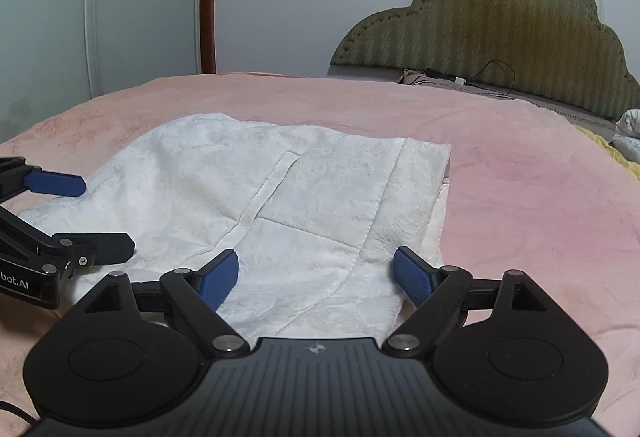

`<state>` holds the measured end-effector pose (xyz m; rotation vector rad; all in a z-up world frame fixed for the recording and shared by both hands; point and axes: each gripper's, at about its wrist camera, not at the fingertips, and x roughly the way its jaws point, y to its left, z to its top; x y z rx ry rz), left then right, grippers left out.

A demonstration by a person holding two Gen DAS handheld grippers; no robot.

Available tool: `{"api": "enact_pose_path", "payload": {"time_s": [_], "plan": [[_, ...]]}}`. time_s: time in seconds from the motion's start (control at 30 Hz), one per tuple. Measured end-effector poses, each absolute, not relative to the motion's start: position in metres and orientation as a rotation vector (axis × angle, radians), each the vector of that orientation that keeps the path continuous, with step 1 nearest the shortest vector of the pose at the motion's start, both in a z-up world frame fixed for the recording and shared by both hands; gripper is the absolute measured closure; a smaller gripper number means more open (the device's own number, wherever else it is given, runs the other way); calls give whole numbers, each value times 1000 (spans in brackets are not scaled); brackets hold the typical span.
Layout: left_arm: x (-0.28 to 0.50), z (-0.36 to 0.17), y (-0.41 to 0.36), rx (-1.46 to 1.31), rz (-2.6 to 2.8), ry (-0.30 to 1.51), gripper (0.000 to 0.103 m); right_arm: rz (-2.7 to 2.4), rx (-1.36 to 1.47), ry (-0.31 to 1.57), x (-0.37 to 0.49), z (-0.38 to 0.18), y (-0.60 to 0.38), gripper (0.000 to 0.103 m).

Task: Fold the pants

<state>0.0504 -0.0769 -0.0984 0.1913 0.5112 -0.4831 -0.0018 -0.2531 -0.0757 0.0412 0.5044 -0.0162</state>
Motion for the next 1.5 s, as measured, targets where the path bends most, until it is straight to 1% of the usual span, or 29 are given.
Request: {"api": "enact_pose_path", "payload": {"time_s": [0.2,0.6,0.77,0.9,1.03,1.13,1.27,1.43,1.5], "plan": [[51,-98,-76,182,-488,517,0,4,69,503,-1,-77,-258,14],[51,-96,-72,163,-493,517,0,19,94,502,0,-77,-261,12],[47,-89,-66,156,-487,487,0,20,101,495,-1,-76,-262,12],[55,-76,-51,136,-451,467,0,10,203,468,-7,-71,-278,12],[84,-69,-21,-10,-434,541,1,-91,307,539,-8,-74,-308,12],[113,-74,-2,-136,-467,663,1,-42,461,559,-10,-82,-329,12],[146,-87,13,-275,-541,810,2,76,510,582,-8,-82,-336,11],[168,-90,10,-257,-685,859,2,254,557,614,6,-85,-340,11],[173,-91,7,-257,-727,873,3,290,625,602,12,-88,-352,12]]}}
